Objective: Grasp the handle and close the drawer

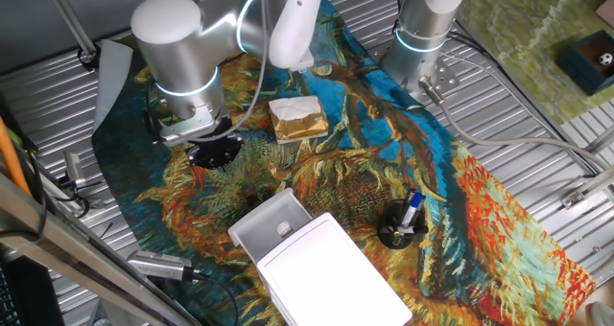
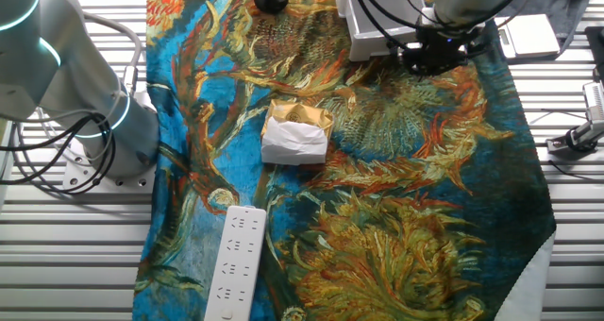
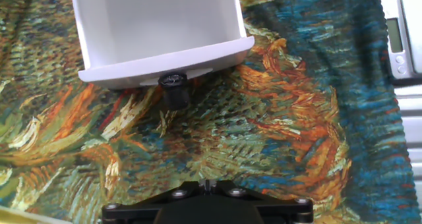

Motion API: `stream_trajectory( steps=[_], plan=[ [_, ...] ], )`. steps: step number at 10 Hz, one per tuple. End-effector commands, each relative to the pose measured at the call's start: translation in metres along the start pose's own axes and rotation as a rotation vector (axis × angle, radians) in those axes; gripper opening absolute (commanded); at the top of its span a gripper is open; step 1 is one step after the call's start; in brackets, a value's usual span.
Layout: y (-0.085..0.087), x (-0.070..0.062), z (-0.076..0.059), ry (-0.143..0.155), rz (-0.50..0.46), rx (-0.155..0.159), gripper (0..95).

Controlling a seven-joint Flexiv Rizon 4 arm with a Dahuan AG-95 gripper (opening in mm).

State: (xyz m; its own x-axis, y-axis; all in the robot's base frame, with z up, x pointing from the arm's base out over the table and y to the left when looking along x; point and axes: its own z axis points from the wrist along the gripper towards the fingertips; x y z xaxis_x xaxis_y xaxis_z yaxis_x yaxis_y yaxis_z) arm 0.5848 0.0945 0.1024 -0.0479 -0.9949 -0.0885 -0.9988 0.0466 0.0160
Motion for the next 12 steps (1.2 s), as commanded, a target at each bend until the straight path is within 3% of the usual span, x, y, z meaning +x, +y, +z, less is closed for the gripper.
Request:
stream_trajectory(
  steps=[1,3,6,7,8,10,11,12],
  plan=[
    [-0.004,-0.007,0.005,-0.017,-0.052,-0.023,19.0],
    [-0.004,-0.024,0.012,-0.058,-0.068,-0.064,19.0],
    [0.005,-0.046,0.02,-0.091,-0.058,-0.076,19.0],
    [0.008,-0.054,0.021,-0.118,-0.058,-0.079,19.0],
    [0.009,-0.058,0.023,-0.145,-0.064,-0.083,19.0],
    [0.009,-0.06,0.024,-0.169,-0.075,-0.094,19.0],
    [0.011,-0.059,0.024,-0.19,-0.089,-0.098,38.0],
    [0.012,-0.059,0.025,-0.21,-0.091,-0.101,38.0]
  ],
)
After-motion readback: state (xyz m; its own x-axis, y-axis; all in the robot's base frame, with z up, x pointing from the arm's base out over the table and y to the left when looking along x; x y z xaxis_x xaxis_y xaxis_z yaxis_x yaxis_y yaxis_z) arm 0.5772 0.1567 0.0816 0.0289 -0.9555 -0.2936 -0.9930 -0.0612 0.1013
